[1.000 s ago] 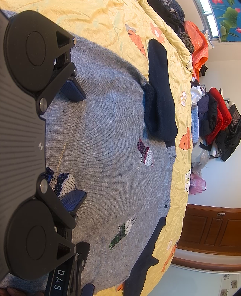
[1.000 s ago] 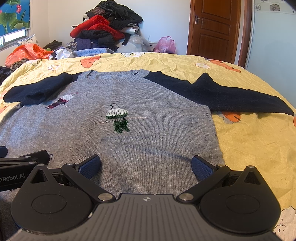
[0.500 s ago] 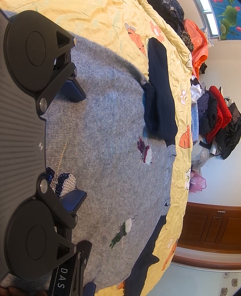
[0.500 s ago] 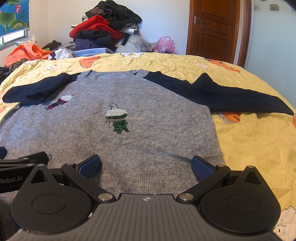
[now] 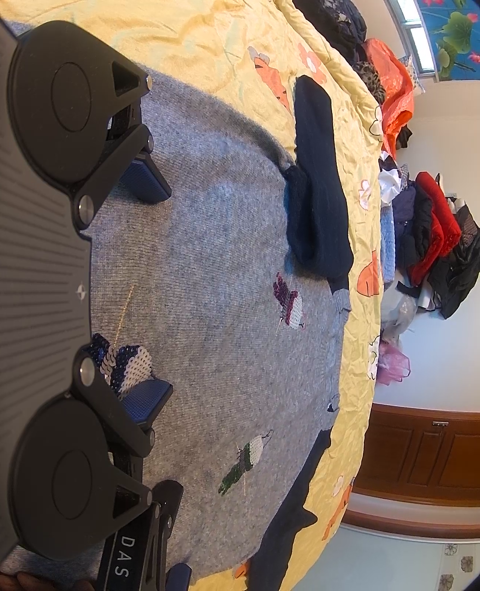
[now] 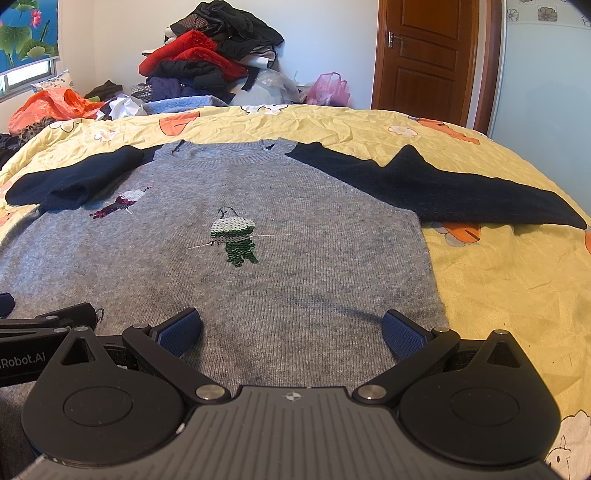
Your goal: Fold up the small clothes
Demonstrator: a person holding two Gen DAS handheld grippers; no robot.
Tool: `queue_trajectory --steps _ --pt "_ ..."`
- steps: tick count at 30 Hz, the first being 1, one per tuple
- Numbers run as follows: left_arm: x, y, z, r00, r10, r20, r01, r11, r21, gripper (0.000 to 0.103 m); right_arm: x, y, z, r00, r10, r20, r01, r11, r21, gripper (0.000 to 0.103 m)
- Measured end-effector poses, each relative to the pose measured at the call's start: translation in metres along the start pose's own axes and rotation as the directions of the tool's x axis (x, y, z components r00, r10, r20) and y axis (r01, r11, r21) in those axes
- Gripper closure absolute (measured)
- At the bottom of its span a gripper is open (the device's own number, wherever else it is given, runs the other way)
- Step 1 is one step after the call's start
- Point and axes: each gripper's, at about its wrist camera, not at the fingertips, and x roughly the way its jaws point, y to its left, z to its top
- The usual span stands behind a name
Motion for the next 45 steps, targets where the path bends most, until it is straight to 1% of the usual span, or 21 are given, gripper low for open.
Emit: queue_trajectory --steps 7,10,14,16,18,21,23,24,25,27,31,32,36,37,38,39,40,41,42,44,45 --pt "-0.002 -0.004 -0.002 1.0 0.023 0.007 -0.023 1.0 -0.001 0.0 -0.003 -0.002 0.0 1.0 0.016 -0.006 -0.016 1.0 -0.01 0.0" --pt "-0.001 -0.005 -0.002 1.0 0.023 0.007 -0.023 1.0 0.0 0.0 -0.009 -0.028 0.017 0.985 0.173 -0.025 -0.174 0.985 -0.013 0.0" --pt "-0.001 -0.004 -0.002 1.0 0.016 0.006 -0.016 1.0 -0.005 0.0 -0.027 -0.11 0.055 0.951 0.268 0.156 -0.287 0.951 0.115 0.0" --pt "-0.001 -0.005 -0.002 1.0 0.016 0.006 -0.016 1.0 -0.005 0.0 -0.026 -0.164 0.067 0.934 0.258 0.249 -0.313 0.925 0.216 0.0" --pt "-0.001 -0.005 -0.002 1.0 0.016 0.006 -0.016 1.0 -0.005 0.0 -0.019 -0.223 0.074 0.943 0.188 0.276 -0.29 0.87 0.399 0.0" --pt "-0.001 -0.005 -0.002 1.0 0.017 0.006 -0.017 1.0 -0.005 0.0 -0.008 -0.31 0.066 0.944 0.082 0.319 -0.283 0.7 0.656 0.003" --pt "-0.001 -0.005 -0.002 1.0 0.016 0.006 -0.016 1.0 -0.006 0.0 -0.003 -0.353 0.058 0.949 -0.006 0.314 -0.246 0.608 0.755 0.012" --pt "-0.001 -0.005 -0.002 1.0 0.016 0.006 -0.016 1.0 -0.006 0.0 0.001 -0.369 0.055 0.951 -0.044 0.307 -0.227 0.575 0.786 0.014" --pt "-0.001 -0.005 -0.002 1.0 0.016 0.006 -0.016 1.0 -0.006 0.0 0.006 -0.38 0.052 0.952 -0.069 0.298 -0.211 0.558 0.802 0.017" --pt "-0.001 -0.005 -0.002 1.0 0.017 0.006 -0.017 1.0 -0.006 0.0 0.018 -0.398 0.048 0.962 -0.095 0.258 -0.171 0.529 0.831 0.019" --pt "-0.001 -0.005 -0.002 1.0 0.017 0.006 -0.016 1.0 -0.006 0.0 0.044 -0.42 0.038 0.974 -0.083 0.209 -0.155 0.427 0.891 0.021" --pt "-0.001 -0.005 -0.001 1.0 0.017 0.006 -0.017 1.0 -0.006 0.0 0.048 -0.421 0.036 0.973 -0.084 0.214 -0.161 0.419 0.894 0.023" --pt "-0.001 -0.005 -0.001 1.0 0.017 0.006 -0.017 1.0 -0.006 0.0 0.059 -0.416 0.039 0.969 -0.1 0.225 -0.156 0.458 0.875 0.024" --pt "-0.001 -0.005 -0.002 1.0 0.017 0.006 -0.017 1.0 -0.006 0.0 0.06 -0.421 0.044 0.97 -0.106 0.22 -0.147 0.466 0.872 0.034" --pt "-0.001 -0.005 -0.002 1.0 0.017 0.006 -0.017 1.0 -0.006 0.0 0.061 -0.421 0.045 0.971 -0.11 0.211 -0.138 0.465 0.875 0.057" --pt "-0.001 -0.005 -0.001 1.0 0.017 0.006 -0.017 1.0 -0.006 0.0 0.069 -0.423 0.045 0.976 -0.09 0.196 -0.135 0.454 0.88 0.07" --pt "-0.001 -0.005 -0.002 1.0 0.016 0.006 -0.016 1.0 -0.007 0.0 0.076 -0.425 0.043 0.982 -0.069 0.174 -0.127 0.44 0.889 0.092" --pt "-0.001 -0.005 -0.001 1.0 0.016 0.006 -0.016 1.0 -0.007 0.0 0.078 -0.425 0.04 0.979 -0.075 0.191 -0.141 0.43 0.892 0.093" --pt "-0.001 -0.005 -0.001 1.0 0.016 0.006 -0.016 1.0 -0.007 0.0 0.076 -0.423 0.04 0.979 -0.086 0.187 -0.132 0.436 0.89 0.093" --pt "-0.001 -0.005 -0.001 1.0 0.015 0.006 -0.015 1.0 -0.007 0.0 0.063 -0.411 0.048 0.971 -0.115 0.211 -0.134 0.468 0.873 0.091" --pt "-0.001 -0.006 -0.001 1.0 0.013 0.006 -0.013 1.0 -0.009 0.0 0.054 -0.4 0.054 0.962 -0.116 0.247 -0.162 0.486 0.859 0.091"
